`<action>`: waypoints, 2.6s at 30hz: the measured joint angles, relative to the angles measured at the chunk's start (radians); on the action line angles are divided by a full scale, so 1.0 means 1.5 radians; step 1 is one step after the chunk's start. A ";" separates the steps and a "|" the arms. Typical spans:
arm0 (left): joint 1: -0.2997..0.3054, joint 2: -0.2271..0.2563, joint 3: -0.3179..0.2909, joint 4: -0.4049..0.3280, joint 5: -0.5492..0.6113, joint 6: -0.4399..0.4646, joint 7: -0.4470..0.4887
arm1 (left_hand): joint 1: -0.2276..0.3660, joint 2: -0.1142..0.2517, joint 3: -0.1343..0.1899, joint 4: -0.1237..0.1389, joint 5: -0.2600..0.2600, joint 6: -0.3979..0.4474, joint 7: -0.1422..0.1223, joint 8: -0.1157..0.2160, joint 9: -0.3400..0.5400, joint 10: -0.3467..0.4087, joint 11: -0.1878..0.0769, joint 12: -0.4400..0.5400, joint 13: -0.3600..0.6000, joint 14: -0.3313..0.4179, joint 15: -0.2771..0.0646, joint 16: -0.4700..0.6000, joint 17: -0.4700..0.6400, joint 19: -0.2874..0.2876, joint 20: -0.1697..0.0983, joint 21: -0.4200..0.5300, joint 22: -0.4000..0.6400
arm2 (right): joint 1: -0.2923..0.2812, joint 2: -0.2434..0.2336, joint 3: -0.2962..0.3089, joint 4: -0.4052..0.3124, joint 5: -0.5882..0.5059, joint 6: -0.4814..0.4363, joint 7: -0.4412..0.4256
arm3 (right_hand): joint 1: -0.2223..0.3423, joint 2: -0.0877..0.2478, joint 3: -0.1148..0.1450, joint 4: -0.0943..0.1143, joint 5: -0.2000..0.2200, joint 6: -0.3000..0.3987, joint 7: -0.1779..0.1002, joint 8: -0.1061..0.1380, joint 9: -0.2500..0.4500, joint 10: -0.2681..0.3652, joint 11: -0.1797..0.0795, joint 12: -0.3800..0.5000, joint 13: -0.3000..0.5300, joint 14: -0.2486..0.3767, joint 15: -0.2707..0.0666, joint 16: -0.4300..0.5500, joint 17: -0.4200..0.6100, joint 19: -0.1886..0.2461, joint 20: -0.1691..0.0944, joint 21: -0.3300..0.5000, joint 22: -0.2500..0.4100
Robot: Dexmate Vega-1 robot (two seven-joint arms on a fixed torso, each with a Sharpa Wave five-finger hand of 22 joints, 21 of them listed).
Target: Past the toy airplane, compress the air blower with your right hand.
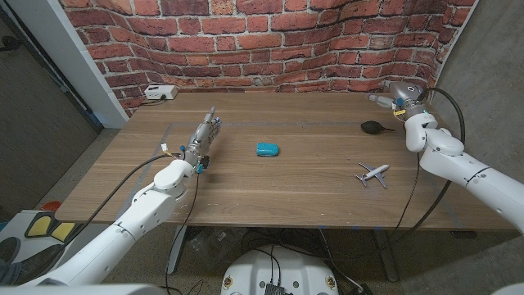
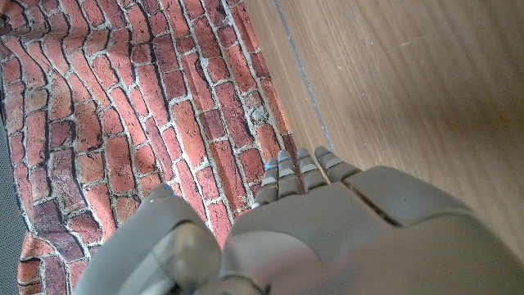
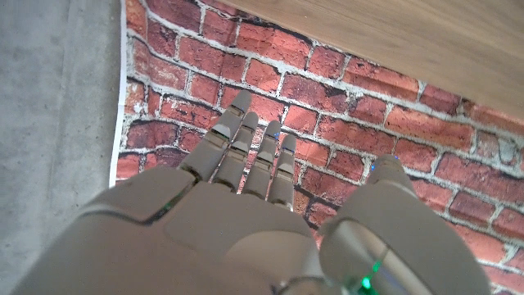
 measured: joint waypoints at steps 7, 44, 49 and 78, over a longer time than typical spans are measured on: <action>-0.007 -0.001 0.004 0.006 -0.002 0.001 -0.007 | 0.000 0.000 0.000 0.000 -0.003 0.000 0.000 0.000 0.000 0.000 0.000 0.000 0.000 0.000 0.000 0.000 0.000 0.000 0.000 0.000 0.000 | -0.012 0.040 0.033 0.026 0.112 0.073 -0.047 | -0.010 0.015 0.003 0.003 -0.006 -0.005 -0.003 -0.003 -0.002 -0.029 0.022 -0.011 -0.003 -0.029 0.015 -0.005 0.000 -0.037 0.006 -0.018 0.000; -0.017 -0.007 0.008 0.010 0.003 -0.034 -0.022 | 0.003 0.003 -0.006 0.000 -0.003 0.014 0.002 0.000 0.000 0.007 0.002 0.000 0.000 0.010 -0.002 0.000 0.000 0.004 -0.004 0.004 0.000 | -0.067 0.182 0.128 0.142 0.624 0.421 0.104 | -0.025 0.038 0.006 0.001 -0.030 -0.013 0.035 -0.011 -0.005 -0.075 0.083 -0.021 -0.003 -0.098 0.036 -0.008 0.000 -0.077 0.006 -0.032 0.000; -0.015 -0.010 0.004 0.015 0.005 -0.052 -0.027 | 0.003 0.003 -0.006 0.000 -0.003 0.016 0.001 0.000 0.000 0.013 0.004 0.000 0.000 0.012 0.000 0.000 0.000 0.007 -0.007 0.004 0.000 | -0.077 0.184 0.130 0.139 0.671 0.429 0.142 | -0.016 0.046 0.014 -0.006 -0.032 -0.036 0.049 -0.016 -0.005 -0.073 0.080 -0.018 -0.003 -0.098 0.036 -0.005 -0.003 -0.077 0.006 -0.031 0.000; -0.042 -0.011 0.007 0.048 0.013 -0.079 -0.070 | 0.009 0.008 -0.012 -0.001 -0.005 0.028 -0.002 0.003 0.000 0.018 0.001 0.005 0.000 0.022 -0.006 0.003 0.000 0.014 -0.010 0.008 0.000 | -0.124 0.198 0.127 0.124 0.761 0.449 0.221 | -0.026 0.047 0.011 -0.007 -0.040 -0.050 0.052 -0.016 -0.008 -0.091 0.086 -0.021 -0.002 -0.124 0.048 -0.005 -0.001 -0.109 0.005 -0.037 0.000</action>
